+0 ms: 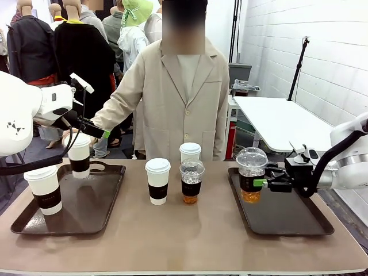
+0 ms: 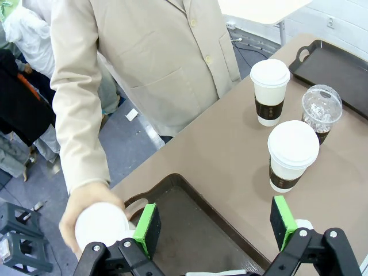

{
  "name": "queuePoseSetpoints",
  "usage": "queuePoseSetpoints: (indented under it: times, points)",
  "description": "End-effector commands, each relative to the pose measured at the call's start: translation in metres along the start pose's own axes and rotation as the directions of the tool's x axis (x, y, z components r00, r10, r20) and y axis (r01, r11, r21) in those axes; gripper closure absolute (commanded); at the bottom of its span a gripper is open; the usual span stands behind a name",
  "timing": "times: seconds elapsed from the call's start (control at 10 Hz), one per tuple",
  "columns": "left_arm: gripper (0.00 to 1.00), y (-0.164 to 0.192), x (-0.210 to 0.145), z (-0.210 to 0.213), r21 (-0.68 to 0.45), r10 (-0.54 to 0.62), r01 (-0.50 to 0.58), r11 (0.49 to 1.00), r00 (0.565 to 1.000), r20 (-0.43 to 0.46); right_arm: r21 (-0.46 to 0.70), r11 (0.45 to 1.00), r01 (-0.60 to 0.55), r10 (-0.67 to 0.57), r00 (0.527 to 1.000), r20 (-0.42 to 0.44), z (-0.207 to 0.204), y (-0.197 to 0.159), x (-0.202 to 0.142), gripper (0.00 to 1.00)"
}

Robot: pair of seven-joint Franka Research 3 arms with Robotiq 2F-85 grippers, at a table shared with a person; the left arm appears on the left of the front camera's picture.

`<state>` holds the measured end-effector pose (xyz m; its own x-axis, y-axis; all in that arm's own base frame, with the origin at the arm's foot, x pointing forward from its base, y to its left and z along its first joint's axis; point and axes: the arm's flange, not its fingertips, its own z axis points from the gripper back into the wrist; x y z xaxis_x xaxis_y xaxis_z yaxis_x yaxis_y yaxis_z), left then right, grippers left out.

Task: Distribute the coffee onto the tray.
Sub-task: Pick up one iced Americano and place it on the right Handle tray.

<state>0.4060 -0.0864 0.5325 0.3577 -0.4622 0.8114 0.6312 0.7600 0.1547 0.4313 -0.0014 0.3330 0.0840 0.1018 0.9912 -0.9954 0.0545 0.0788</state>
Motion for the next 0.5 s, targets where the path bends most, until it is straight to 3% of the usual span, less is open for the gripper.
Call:
queuePoseSetpoints:
  times: [0.0,0.4]
  points:
    - [0.00,0.000,0.000,0.001,0.003,0.000,0.000,1.000,1.000,-0.010,-0.002,1.000,-0.027,0.027,0.999,0.047,0.025,0.001,-0.011,0.30]
    - [0.00,0.000,0.000,0.001,0.003,0.000,0.000,1.000,1.000,-0.010,-0.038,0.997,-0.070,0.072,0.995,0.063,0.043,-0.005,-0.046,0.30]
